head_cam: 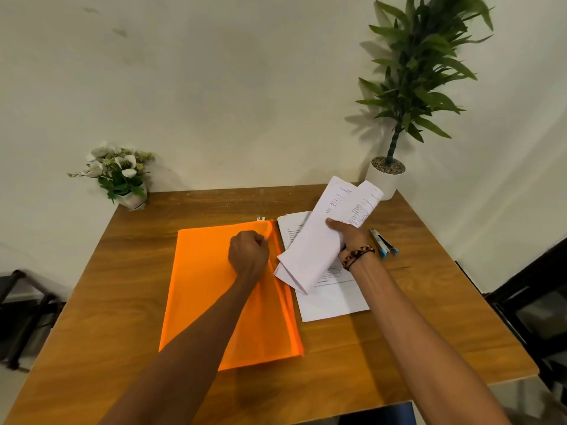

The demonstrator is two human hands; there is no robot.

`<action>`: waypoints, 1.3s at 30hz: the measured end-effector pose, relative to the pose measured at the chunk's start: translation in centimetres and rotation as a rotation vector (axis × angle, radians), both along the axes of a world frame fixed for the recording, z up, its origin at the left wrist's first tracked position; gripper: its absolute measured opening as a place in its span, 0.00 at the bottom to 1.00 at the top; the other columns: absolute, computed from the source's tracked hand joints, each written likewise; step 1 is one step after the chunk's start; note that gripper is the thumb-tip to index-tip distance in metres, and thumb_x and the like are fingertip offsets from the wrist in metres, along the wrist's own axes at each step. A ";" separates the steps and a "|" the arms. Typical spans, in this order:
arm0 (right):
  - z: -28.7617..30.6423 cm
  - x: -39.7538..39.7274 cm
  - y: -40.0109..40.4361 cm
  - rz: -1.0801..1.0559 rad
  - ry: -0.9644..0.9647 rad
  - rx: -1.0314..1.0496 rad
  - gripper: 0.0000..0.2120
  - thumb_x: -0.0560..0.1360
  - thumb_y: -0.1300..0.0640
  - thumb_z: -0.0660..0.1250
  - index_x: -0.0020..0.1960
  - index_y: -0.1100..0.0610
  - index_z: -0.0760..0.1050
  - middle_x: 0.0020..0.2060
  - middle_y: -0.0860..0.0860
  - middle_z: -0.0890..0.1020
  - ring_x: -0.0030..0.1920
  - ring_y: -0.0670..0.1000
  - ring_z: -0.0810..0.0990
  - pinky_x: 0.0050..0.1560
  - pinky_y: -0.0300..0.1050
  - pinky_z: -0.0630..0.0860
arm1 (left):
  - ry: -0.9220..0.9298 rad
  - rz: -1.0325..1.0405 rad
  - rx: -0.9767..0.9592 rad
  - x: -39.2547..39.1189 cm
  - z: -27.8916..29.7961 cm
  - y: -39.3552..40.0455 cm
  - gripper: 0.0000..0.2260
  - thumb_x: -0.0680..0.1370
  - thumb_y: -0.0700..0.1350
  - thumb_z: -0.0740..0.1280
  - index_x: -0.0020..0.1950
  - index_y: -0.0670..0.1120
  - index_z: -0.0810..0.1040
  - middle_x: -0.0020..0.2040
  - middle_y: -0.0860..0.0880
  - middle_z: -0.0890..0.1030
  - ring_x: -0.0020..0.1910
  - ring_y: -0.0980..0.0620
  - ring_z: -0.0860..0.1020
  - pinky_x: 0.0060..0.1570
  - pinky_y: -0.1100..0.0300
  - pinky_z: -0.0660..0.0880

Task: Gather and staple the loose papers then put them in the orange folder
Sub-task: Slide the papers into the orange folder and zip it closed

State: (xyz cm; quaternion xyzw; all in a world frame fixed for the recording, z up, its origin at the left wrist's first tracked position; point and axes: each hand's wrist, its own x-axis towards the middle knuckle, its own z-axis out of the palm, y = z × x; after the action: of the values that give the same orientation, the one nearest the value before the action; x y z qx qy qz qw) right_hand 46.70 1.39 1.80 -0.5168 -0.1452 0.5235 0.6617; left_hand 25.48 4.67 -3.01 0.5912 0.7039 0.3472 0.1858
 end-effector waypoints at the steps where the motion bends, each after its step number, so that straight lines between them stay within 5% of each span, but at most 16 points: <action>1: 0.2 0.0 0.2 -0.005 0.002 0.014 0.26 0.66 0.70 0.77 0.62 0.59 0.77 0.57 0.55 0.84 0.54 0.59 0.84 0.50 0.59 0.82 | -0.095 0.029 -0.047 -0.3 0.4 0.2 0.07 0.78 0.46 0.72 0.52 0.46 0.87 0.52 0.46 0.86 0.53 0.42 0.83 0.47 0.54 0.76; 8: 0.2 -1.2 1.8 -0.129 -0.023 -0.015 0.29 0.61 0.67 0.80 0.59 0.51 0.78 0.60 0.52 0.83 0.55 0.58 0.84 0.52 0.66 0.81 | -0.403 0.038 -0.225 -2.9 1.1 2.1 0.10 0.75 0.50 0.76 0.53 0.47 0.88 0.54 0.47 0.86 0.55 0.44 0.82 0.58 0.47 0.79; 15: 1.2 -5.3 1.8 -0.389 -0.184 -0.192 0.28 0.63 0.64 0.81 0.60 0.56 0.76 0.62 0.54 0.81 0.58 0.57 0.82 0.56 0.58 0.81 | -0.524 0.036 -0.202 -4.1 2.3 2.1 0.08 0.75 0.50 0.76 0.49 0.46 0.88 0.45 0.50 0.85 0.46 0.48 0.82 0.54 0.45 0.82; 18: 1.8 -6.9 1.4 -0.395 -0.249 -0.170 0.30 0.66 0.65 0.79 0.66 0.58 0.74 0.64 0.54 0.80 0.61 0.57 0.80 0.54 0.49 0.80 | -0.441 -0.015 -0.162 -3.8 2.3 1.9 0.08 0.74 0.50 0.76 0.48 0.46 0.88 0.46 0.49 0.86 0.45 0.50 0.82 0.52 0.46 0.82; 26: 1.0 -9.8 0.7 -0.340 -0.270 -0.174 0.31 0.66 0.63 0.80 0.66 0.56 0.74 0.62 0.54 0.81 0.60 0.56 0.81 0.53 0.51 0.81 | -0.628 -0.105 -0.135 -3.5 3.3 1.5 0.10 0.78 0.53 0.72 0.47 0.47 0.88 0.44 0.49 0.86 0.46 0.52 0.81 0.46 0.56 0.77; 29: 0.8 -10.1 0.5 -0.342 -0.253 -0.188 0.30 0.67 0.63 0.79 0.66 0.56 0.74 0.61 0.53 0.81 0.58 0.55 0.81 0.50 0.51 0.82 | -0.447 -0.083 -0.080 -6.2 3.0 1.7 0.13 0.80 0.53 0.68 0.57 0.46 0.85 0.53 0.53 0.84 0.53 0.54 0.79 0.51 0.56 0.74; 34: 0.2 -10.6 0.5 -0.347 -0.212 -0.238 0.30 0.66 0.63 0.80 0.65 0.56 0.74 0.61 0.52 0.81 0.56 0.54 0.81 0.49 0.52 0.82 | 0.037 0.011 -0.011 -15.1 -0.4 2.0 0.19 0.80 0.58 0.61 0.60 0.48 0.82 0.58 0.43 0.83 0.60 0.40 0.78 0.59 0.43 0.76; 39: 0.1 -11.9 0.9 -0.314 -0.239 -0.295 0.29 0.67 0.62 0.80 0.65 0.56 0.74 0.62 0.54 0.81 0.58 0.57 0.81 0.51 0.54 0.82 | -0.034 -0.145 0.094 -19.4 -2.5 -0.1 0.26 0.82 0.59 0.52 0.61 0.41 0.78 0.56 0.42 0.80 0.55 0.43 0.78 0.52 0.50 0.73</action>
State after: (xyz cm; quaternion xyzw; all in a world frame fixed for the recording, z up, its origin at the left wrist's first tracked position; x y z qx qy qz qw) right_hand 34.84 2.24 1.88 -0.6823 -0.0624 0.3651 0.6303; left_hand 6.10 4.59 -5.54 0.6427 0.6390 0.3753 0.1942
